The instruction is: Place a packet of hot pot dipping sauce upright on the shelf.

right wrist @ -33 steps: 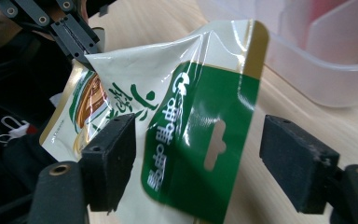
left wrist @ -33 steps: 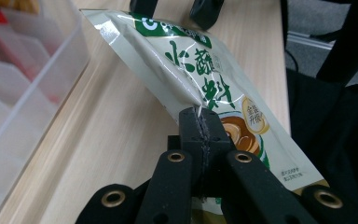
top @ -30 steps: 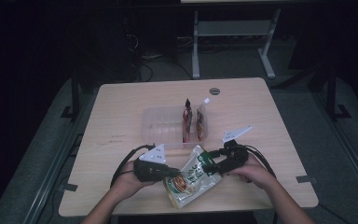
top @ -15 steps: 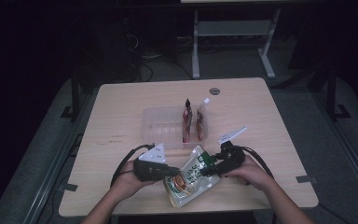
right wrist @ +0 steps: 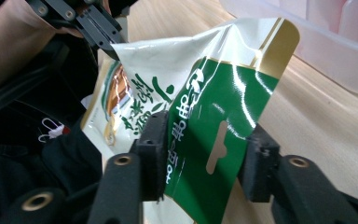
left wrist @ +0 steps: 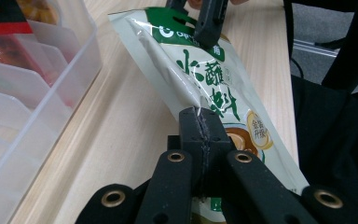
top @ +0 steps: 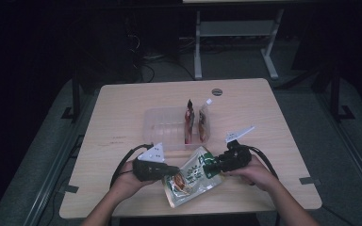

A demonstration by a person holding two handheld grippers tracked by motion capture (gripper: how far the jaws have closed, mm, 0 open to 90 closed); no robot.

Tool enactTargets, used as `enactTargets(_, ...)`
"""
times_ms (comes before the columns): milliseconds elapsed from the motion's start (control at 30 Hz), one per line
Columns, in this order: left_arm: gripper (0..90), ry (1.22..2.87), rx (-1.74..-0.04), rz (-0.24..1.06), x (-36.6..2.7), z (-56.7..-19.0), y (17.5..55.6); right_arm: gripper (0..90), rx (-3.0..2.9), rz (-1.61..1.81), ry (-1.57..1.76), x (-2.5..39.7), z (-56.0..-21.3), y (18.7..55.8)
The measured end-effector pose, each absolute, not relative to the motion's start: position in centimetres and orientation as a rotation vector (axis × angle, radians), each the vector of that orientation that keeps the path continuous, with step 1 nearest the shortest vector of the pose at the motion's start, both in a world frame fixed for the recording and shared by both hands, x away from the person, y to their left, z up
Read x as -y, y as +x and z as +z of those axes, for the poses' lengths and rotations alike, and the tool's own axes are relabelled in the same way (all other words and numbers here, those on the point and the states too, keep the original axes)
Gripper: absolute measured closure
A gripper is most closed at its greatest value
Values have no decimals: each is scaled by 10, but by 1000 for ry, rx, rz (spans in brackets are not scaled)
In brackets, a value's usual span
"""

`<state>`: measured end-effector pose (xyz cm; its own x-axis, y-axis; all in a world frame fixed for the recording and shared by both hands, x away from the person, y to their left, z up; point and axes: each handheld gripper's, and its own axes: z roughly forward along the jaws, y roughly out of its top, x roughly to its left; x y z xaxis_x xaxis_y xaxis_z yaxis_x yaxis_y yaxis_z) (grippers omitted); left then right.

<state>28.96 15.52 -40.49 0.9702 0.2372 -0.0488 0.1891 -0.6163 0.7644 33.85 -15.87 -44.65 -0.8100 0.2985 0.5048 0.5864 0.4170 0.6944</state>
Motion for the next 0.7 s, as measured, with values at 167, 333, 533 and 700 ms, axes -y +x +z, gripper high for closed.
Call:
enactTargets(167,900,2253,-294,80,-155,-405,290,676,2357,-1350,-762,159,-446,338)
enactTargets(333,900,2255,-297,83,-155,-406,291,795,2368,-1375,-727,158,-443,338)
enactTargets(533,900,2258,-295,85,-155,-406,290,881,2403,-1379,-670,155,-442,336)
enactTargets(700,895,2243,-314,84,-160,-407,294,899,2401,-1395,-652,154,-439,334)
